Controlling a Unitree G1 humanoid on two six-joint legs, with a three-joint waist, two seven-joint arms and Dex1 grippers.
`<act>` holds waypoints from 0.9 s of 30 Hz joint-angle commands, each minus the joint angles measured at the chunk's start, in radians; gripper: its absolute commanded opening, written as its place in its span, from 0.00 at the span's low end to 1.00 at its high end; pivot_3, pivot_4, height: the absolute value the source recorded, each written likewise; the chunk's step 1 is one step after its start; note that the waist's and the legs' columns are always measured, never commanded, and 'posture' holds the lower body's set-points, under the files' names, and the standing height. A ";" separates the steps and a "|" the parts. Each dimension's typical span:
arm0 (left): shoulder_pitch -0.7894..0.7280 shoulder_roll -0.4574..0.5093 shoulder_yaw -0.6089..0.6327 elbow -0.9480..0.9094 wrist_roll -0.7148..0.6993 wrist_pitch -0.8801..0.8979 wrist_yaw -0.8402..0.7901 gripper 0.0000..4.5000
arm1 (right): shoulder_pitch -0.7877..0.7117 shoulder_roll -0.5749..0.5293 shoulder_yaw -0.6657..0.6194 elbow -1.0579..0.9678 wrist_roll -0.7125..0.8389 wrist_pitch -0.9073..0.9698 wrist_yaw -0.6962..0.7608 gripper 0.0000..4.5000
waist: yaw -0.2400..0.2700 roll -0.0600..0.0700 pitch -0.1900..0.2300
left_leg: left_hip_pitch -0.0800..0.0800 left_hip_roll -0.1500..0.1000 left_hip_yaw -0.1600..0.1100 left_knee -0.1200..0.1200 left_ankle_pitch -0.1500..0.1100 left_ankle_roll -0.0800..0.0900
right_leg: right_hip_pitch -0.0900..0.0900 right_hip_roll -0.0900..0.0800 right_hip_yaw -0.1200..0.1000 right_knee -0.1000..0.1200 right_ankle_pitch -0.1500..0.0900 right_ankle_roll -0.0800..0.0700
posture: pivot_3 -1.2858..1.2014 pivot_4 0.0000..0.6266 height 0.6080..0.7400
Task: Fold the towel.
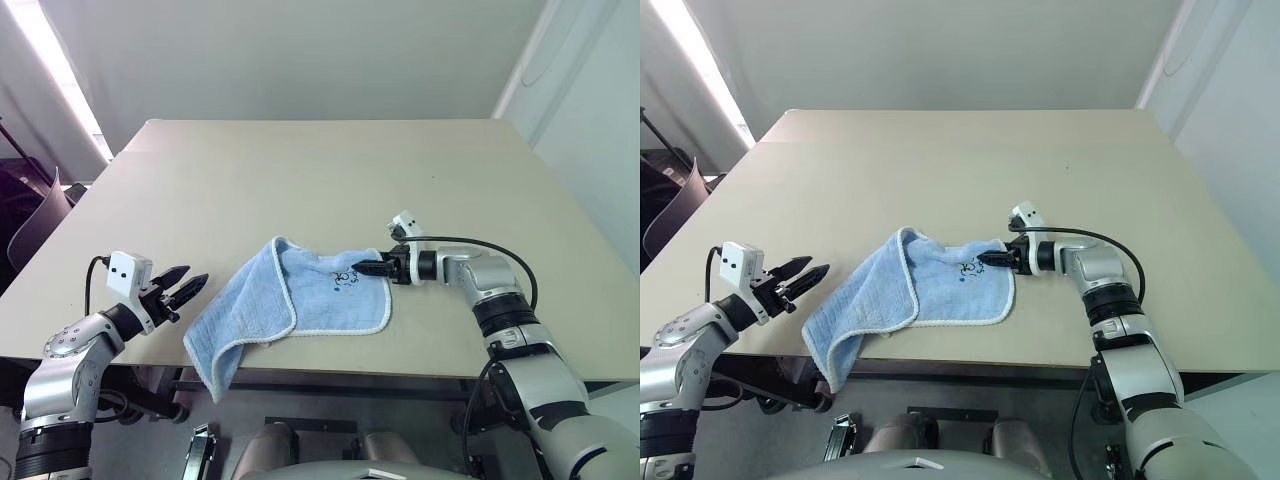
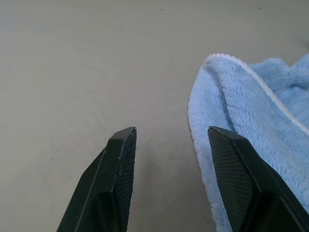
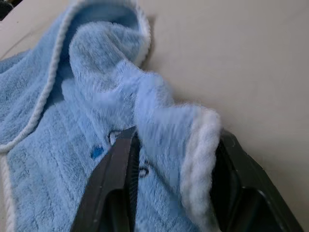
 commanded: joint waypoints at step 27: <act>0.086 0.139 0.004 -0.341 -0.147 0.185 -0.113 0.59 | -0.032 0.050 -0.053 0.066 -0.031 -0.240 -0.134 0.09 | -0.001 0.000 0.000 | 0.000 0.000 0.001 -0.001 0.000 0.000 | 0.000 0.000 0.001 0.000 0.000 0.000 | 0.52 0.00 1.00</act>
